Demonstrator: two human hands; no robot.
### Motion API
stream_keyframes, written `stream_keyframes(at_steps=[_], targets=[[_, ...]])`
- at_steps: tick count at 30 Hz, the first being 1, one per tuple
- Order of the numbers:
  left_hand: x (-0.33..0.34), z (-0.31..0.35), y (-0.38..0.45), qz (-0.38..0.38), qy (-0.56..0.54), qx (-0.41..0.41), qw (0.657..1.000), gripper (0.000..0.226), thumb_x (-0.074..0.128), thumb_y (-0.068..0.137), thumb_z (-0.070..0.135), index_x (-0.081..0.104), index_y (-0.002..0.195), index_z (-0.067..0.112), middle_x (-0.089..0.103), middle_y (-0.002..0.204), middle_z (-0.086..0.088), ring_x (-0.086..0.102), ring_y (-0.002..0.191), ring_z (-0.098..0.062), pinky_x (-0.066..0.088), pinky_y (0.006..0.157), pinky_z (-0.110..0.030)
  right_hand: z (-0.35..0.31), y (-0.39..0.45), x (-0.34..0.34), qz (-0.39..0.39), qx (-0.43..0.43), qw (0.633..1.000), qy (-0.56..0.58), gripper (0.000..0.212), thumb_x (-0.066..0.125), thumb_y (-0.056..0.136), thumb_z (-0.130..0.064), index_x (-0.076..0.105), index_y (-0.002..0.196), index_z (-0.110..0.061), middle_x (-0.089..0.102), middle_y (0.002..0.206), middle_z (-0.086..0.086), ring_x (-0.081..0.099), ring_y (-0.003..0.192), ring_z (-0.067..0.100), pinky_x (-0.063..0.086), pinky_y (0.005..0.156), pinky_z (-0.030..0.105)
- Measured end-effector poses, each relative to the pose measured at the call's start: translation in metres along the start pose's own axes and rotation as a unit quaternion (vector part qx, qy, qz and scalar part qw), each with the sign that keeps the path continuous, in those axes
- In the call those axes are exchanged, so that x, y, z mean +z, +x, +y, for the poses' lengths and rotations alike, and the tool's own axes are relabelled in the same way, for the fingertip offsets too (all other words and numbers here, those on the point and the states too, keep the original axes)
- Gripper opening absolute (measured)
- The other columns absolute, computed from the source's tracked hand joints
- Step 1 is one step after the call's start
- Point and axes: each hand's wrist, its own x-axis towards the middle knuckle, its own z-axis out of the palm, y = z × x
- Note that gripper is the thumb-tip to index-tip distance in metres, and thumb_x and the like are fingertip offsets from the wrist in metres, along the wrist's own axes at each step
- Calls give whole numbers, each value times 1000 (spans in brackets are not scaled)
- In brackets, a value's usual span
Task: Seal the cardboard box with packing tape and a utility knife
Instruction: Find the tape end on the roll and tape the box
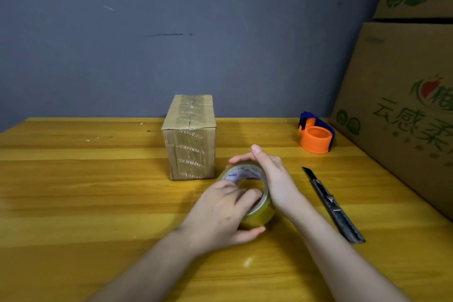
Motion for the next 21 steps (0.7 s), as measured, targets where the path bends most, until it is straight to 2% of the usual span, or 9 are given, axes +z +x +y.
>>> stream_keyframes(at_steps=[3, 6, 9, 11, 13, 17, 19, 21], targets=[[-5, 5, 4, -4, -25, -58, 998, 50, 52, 77, 63, 50, 105, 22, 67, 90, 6, 60, 89, -11, 35, 97, -31, 1, 5, -10, 83, 16, 996, -9, 56, 34, 98, -43, 74, 90, -4, 75, 88, 15, 70, 86, 28, 52, 85, 34], [-2, 17, 13, -22, -58, -107, 992, 30, 47, 85, 50, 49, 100, 24, 67, 88, 8, 63, 88, -12, 31, 99, -31, 5, 7, -16, 124, 19, 990, -60, 54, 34, 89, -57, 75, 87, -21, 74, 94, 4, 68, 93, 21, 49, 89, 35], [2, 18, 26, -29, -92, -145, 985, 26, 43, 85, 42, 50, 101, 23, 70, 86, 6, 67, 87, -15, 26, 98, -27, -2, 12, -24, 92, 52, 992, -66, 49, 37, 94, -53, 72, 100, -19, 71, 107, 3, 65, 104, 18, 46, 98, 33], [0, 14, 40, -40, -87, -145, 985, 30, 42, 89, 39, 53, 111, 20, 70, 100, 2, 63, 100, -17, 20, 105, -28, -12, 16, -36, 52, 75, 994, -56, 47, 34, 97, -49, 63, 119, -19, 62, 124, -1, 57, 114, 13, 38, 104, 29], [1, 8, 55, -62, -76, -149, 984, 33, 45, 94, 35, 51, 121, 18, 66, 114, -1, 55, 114, -19, 17, 111, -32, -17, 25, -50, 44, 76, 993, -75, 47, 37, 96, -47, 48, 134, -20, 51, 136, -4, 46, 120, 7, 31, 101, 24], [17, 0, 91, -93, -62, -199, 974, 35, 44, 95, 35, 48, 125, 19, 64, 121, -2, 53, 119, -21, 18, 111, -35, -19, 44, -74, 158, 35, 979, -124, 51, 48, 95, -37, 39, 139, -14, 48, 127, -2, 42, 113, 6, 33, 95, 22], [26, -2, 108, -111, -74, -228, 964, 33, 43, 96, 35, 49, 124, 19, 64, 120, -4, 54, 117, -22, 20, 110, -37, -17, 52, -88, 192, 33, 972, -132, 46, 49, 95, -37, 44, 135, -15, 51, 121, -3, 46, 111, 9, 40, 97, 28], [35, -5, 123, -116, -89, -264, 953, 32, 44, 96, 33, 51, 123, 18, 65, 119, -5, 56, 115, -24, 24, 108, -38, -11, 61, -102, 208, 44, 961, -175, 35, 48, 96, -32, 57, 124, -14, 59, 120, 0, 54, 112, 16, 44, 100, 35]])
